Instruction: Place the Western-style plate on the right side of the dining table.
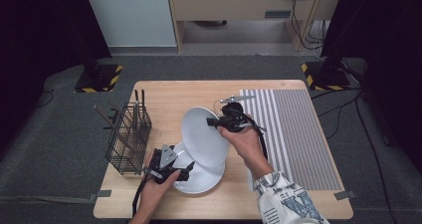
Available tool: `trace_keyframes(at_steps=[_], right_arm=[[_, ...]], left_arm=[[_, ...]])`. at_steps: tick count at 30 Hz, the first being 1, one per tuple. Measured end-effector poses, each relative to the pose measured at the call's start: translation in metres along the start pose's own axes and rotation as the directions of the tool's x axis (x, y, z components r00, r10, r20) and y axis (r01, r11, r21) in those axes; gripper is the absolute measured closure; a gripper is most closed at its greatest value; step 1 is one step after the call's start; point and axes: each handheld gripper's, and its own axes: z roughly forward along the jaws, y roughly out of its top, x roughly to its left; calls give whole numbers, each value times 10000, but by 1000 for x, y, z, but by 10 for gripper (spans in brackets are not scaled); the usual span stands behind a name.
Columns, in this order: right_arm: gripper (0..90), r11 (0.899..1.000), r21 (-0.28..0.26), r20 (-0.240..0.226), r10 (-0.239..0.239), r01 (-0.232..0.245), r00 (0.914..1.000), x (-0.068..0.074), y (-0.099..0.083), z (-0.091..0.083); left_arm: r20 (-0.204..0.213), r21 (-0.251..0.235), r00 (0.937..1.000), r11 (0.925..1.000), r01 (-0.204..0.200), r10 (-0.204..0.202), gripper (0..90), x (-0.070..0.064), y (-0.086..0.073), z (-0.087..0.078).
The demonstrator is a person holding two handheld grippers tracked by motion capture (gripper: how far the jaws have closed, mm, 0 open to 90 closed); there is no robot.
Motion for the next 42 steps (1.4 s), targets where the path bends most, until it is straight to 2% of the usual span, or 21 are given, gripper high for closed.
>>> trace_keyframes(at_steps=[10, 19, 30, 42], right_arm=[[833, 9998, -5, 15, 185, -185, 9998, -2, 1, 0], [833, 9994, -280, -19, 223, -223, 9997, 1, 5, -1], [834, 9943, -814, -296, 662, -684, 9974, 1, 13, -8], [834, 9945, -742, -290, 714, -734, 9970, 0, 15, 0]], left_arm=[[44, 11, 10000, 10000, -22, 22, 49, 0, 0, -1], [159, 15, 9999, 10000, -35, 35, 49, -2, 0, -1], [285, -36, 9996, 10000, 26, -25, 49, -2, 0, -2], [253, 51, 9997, 10000, 31, -32, 52, -5, 0, -4]])
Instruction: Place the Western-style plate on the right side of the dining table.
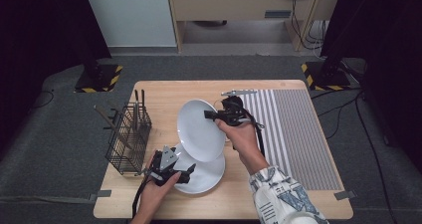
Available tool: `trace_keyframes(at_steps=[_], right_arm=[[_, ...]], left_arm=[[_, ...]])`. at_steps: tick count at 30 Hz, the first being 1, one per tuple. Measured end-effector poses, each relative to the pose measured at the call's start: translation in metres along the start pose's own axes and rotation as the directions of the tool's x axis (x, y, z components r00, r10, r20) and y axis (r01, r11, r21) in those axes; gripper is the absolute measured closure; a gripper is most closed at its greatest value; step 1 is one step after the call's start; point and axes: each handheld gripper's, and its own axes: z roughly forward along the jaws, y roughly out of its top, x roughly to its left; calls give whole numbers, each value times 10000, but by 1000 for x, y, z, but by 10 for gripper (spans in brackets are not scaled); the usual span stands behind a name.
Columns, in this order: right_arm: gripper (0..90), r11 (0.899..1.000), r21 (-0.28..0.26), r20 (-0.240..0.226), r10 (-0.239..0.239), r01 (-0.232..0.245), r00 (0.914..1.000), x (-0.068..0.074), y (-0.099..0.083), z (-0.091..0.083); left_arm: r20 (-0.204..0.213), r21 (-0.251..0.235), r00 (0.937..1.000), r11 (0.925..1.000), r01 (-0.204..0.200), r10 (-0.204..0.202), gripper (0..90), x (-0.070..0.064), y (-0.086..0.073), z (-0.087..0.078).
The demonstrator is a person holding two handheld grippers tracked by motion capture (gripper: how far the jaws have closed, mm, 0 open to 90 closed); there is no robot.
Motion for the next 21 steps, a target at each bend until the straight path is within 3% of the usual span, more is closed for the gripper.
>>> trace_keyframes(at_steps=[21], right_arm=[[834, 9995, -305, 125, 115, -111, 9999, 1, 11, -7]], left_arm=[[121, 60, 9998, 9998, 186, -187, 57, 1, -2, 0]])
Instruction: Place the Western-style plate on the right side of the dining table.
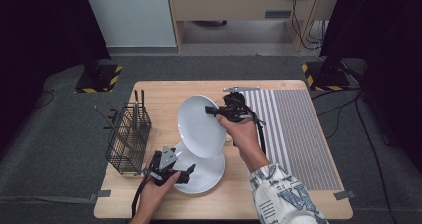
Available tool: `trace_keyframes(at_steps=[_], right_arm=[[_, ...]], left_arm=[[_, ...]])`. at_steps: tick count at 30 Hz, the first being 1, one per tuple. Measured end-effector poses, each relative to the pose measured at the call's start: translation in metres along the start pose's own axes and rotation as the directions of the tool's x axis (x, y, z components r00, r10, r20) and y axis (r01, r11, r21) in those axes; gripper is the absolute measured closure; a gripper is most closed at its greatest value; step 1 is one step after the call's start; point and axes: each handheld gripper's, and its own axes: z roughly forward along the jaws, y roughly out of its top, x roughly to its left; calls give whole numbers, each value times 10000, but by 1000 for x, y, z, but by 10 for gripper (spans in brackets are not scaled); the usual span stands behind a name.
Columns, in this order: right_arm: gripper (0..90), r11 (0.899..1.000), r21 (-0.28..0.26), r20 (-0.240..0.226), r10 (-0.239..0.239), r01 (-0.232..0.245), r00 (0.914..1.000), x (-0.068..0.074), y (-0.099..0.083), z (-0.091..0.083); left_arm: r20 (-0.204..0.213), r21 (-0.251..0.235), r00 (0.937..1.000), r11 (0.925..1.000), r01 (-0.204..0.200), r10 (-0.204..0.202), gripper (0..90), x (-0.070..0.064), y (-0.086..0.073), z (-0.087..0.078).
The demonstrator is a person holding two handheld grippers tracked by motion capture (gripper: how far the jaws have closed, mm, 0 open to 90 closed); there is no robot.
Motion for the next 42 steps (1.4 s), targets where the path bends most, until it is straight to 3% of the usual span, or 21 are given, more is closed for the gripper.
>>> trace_keyframes(at_steps=[4, 21, 30, 42], right_arm=[[834, 9995, -209, -46, 228, -228, 9997, -2, 6, -5], [835, 9976, -603, 189, 339, -327, 9992, -8, 35, -14], [835, 9956, -874, 619, 380, -326, 9974, -12, 53, -25], [836, 9841, -1494, 977, 1118, -965, 9889, -23, 68, -43]], left_arm=[[-1, 15, 10000, 10000, -38, 38, 56, 0, 0, 1], [-31, 82, 9999, 9999, -131, 131, 57, 0, 0, 1], [-11, 152, 9999, 9998, -136, 136, 57, 0, -1, 2], [9, 133, 9999, 9998, -131, 131, 57, 0, -1, 2]])
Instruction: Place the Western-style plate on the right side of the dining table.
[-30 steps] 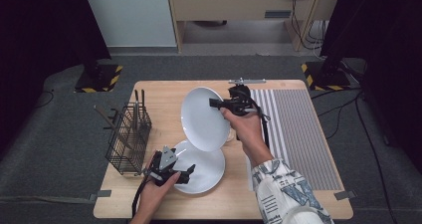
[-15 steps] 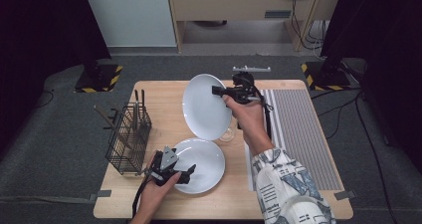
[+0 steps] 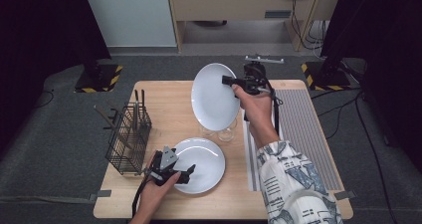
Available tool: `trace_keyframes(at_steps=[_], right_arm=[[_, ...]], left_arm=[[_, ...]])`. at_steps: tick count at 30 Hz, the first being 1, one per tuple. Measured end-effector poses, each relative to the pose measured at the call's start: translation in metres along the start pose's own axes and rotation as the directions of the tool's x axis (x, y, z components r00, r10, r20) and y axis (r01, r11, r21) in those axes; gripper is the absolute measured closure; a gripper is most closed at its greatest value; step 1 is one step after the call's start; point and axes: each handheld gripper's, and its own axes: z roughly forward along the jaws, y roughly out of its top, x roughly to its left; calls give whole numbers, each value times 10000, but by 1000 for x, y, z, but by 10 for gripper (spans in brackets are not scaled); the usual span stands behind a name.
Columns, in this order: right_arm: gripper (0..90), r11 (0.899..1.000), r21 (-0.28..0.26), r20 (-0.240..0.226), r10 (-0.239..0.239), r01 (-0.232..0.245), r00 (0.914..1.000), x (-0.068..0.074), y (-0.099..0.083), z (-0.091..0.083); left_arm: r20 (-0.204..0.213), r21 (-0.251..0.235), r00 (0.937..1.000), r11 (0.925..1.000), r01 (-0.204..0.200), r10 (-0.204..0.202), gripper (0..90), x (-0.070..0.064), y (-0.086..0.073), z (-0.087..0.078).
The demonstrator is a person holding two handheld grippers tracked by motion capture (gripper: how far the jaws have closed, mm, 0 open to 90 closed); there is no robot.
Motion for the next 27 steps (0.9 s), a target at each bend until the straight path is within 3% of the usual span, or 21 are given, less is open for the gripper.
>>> trace_keyframes(at_steps=[9, 27], right_arm=[[836, 9992, -355, 237, 190, -182, 9995, -6, 11, -16], [836, 9962, -745, 621, 492, -446, 9969, -35, 16, -50]], left_arm=[[46, 47, 10000, 10000, -39, 39, 57, -1, 0, 0], [136, 107, 9999, 9999, 2, -3, 62, -1, -1, 2]])
